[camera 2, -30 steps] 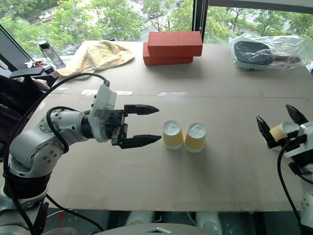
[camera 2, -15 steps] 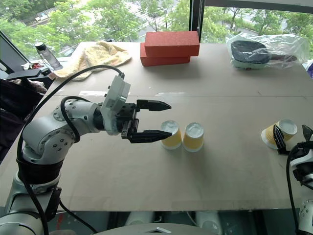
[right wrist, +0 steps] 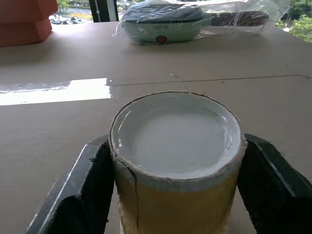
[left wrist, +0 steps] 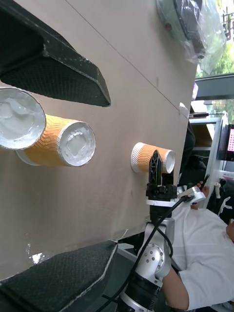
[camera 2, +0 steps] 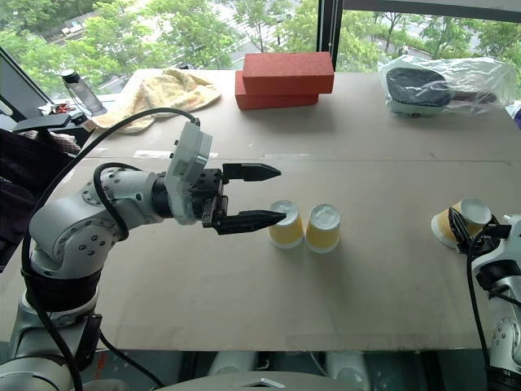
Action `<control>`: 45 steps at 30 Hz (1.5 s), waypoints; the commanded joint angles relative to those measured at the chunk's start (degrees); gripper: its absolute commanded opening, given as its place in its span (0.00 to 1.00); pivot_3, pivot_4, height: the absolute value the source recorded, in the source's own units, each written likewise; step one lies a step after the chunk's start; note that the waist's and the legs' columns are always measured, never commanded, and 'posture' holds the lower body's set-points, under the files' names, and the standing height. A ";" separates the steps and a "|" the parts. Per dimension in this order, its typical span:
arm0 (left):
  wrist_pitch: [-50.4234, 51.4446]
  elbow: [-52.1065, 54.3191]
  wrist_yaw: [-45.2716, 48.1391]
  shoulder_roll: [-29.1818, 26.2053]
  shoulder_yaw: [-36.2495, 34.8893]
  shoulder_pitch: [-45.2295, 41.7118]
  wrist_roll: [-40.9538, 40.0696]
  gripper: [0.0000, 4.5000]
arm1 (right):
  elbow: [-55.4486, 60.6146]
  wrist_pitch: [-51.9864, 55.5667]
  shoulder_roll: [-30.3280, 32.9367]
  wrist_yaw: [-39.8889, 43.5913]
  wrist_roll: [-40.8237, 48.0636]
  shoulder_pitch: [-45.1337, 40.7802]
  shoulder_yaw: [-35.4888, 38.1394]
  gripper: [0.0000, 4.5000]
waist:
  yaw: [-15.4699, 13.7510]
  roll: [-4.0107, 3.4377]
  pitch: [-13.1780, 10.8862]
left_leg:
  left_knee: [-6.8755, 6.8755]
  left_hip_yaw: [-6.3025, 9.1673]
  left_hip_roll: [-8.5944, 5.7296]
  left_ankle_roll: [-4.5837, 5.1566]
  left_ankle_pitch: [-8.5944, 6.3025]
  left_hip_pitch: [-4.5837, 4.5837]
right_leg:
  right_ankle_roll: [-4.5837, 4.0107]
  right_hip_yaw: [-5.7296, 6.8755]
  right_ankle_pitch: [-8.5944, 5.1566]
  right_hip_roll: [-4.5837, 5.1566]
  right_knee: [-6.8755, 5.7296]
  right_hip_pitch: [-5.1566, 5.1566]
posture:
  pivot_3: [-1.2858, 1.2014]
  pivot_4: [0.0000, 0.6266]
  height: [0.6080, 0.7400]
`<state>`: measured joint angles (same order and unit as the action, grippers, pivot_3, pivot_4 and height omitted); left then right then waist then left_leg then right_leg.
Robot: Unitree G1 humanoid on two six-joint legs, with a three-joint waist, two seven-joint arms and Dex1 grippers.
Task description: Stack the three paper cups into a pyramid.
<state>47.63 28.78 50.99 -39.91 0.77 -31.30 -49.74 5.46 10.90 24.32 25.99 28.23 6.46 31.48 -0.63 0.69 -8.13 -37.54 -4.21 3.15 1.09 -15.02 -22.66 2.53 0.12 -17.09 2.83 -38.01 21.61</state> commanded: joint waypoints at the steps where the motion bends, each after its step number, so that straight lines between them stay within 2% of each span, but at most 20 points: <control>1: -1.42 2.12 0.23 0.09 -1.58 -0.22 -0.90 1.00 | 0.37 -1.39 1.44 0.44 -0.68 -0.56 0.16 0.51 | 0.00 0.00 0.00 | 0.00 0.00 0.00 0.00 0.00 0.00 | 0.00 0.00 0.00 0.00 0.00 0.00 | 0.52 0.24 0.93; 4: -1.95 1.95 1.03 -0.47 -2.31 0.44 -1.02 1.00 | 1.53 -2.43 2.23 0.73 -2.07 -1.62 -0.91 0.50 | 0.08 0.00 0.00 | 0.00 -0.02 0.00 0.00 0.00 0.00 | 0.00 -0.01 0.00 0.00 0.00 0.00 | 0.52 0.24 0.93; 8: -3.28 1.45 5.00 -5.14 -5.21 4.11 0.06 1.00 | 8.24 0.09 4.89 3.93 -0.41 -4.77 -5.45 0.50 | 1.18 -0.11 -0.06 | 0.00 -0.04 0.02 0.00 0.00 0.02 | 0.00 0.00 0.00 -0.02 -0.02 0.02 | 0.52 0.24 0.93; 12: -6.20 2.18 9.42 -9.95 -9.61 12.47 1.15 1.00 | 18.70 11.96 8.46 6.22 9.98 -10.71 -11.17 0.50 | 1.67 -0.14 -0.08 | 0.03 -0.01 0.09 0.00 0.00 0.04 | 0.00 0.00 0.00 -0.07 -0.04 0.03 | 0.52 0.24 0.93; 15: -8.42 3.42 12.58 -12.09 -13.42 19.69 1.05 1.00 | 23.76 18.60 10.99 6.92 14.52 -15.96 -15.34 0.50 | 1.43 -0.12 -0.10 | 0.09 -0.03 0.15 0.00 0.00 0.06 | 0.00 0.00 0.00 -0.07 -0.03 0.08 | 0.52 0.24 0.93; 21: -12.69 5.94 12.35 -11.59 -14.98 28.41 3.60 1.00 | 28.29 27.12 14.15 12.80 21.58 -23.30 -24.40 0.50 | -0.20 0.08 -0.17 | 0.05 0.11 0.10 0.04 -0.02 -0.13 | -0.01 0.08 -0.01 0.16 0.08 0.08 | 0.52 0.24 0.93; 27: -13.53 8.98 8.36 -9.21 -14.42 30.76 3.41 1.00 | 26.33 25.77 14.55 16.96 17.86 -24.60 -28.96 0.50 | -0.06 0.12 -0.18 | 0.00 0.10 0.04 0.27 -0.16 -0.15 | -0.02 0.08 -0.01 0.24 0.07 0.06 | 0.52 0.24 0.93; 45: -13.82 9.99 4.92 -8.64 -15.08 31.70 2.37 1.00 | 22.58 22.67 10.37 19.24 12.12 -26.18 -31.65 0.50 | 0.14 0.12 -0.18 | 0.01 0.12 0.10 0.23 -0.13 -0.11 | -0.01 0.16 -0.01 0.13 0.02 0.08 | 0.52 0.24 0.93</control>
<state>34.91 38.02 55.75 -48.15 -12.94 0.68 -46.83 27.41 35.14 35.30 44.86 40.64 -19.26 -0.42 -0.50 0.81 -8.32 -37.54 -4.09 3.25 1.32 -15.15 -22.77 2.51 0.29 -17.09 2.96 -37.98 21.70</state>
